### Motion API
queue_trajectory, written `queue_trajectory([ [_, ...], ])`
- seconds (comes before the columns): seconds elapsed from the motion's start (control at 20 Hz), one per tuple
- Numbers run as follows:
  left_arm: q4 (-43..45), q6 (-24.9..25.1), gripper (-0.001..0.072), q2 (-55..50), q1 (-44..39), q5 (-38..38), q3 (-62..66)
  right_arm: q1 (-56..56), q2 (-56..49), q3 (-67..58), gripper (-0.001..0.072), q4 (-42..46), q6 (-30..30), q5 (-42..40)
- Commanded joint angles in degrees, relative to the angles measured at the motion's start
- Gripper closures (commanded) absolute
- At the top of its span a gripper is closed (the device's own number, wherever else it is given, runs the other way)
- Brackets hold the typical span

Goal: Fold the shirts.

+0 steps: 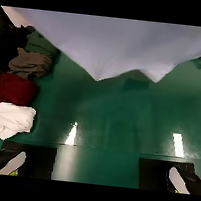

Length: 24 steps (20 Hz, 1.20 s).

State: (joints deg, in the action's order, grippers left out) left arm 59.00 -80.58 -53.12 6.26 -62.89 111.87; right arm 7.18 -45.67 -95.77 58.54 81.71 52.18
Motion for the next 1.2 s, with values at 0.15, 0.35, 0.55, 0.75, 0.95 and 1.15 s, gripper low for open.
queue_trajectory([
  [0.15,-7.48,0.00,0.0682,4.61,0.02,3.37,13.66,-0.04,3.48,-16.85,0.0699,6.78,0.33,2.49],
  [0.35,-12.39,-0.02,0.0682,5.22,0.02,-0.90,12.35,-0.04,-0.09,-23.32,0.0700,15.50,5.25,17.44],
  [0.55,-12.15,-0.04,0.0683,4.37,0.02,-4.79,-3.63,-0.07,-9.27,-20.31,0.0701,14.58,9.03,32.54],
  [0.75,-9.18,-0.09,0.0682,-2.62,0.02,-12.37,-22.84,-0.20,-20.90,-8.37,0.0700,14.62,10.27,41.97],
  [0.95,-7.13,0.02,0.0682,-14.49,-0.20,-9.79,-35.30,-0.20,-31.52,1.42,0.0700,14.60,10.27,39.98],
  [1.15,-6.73,2.49,0.0682,-28.63,-2.51,3.72,-34.95,-0.50,-40.50,4.92,0.0700,14.51,10.23,28.79],
])
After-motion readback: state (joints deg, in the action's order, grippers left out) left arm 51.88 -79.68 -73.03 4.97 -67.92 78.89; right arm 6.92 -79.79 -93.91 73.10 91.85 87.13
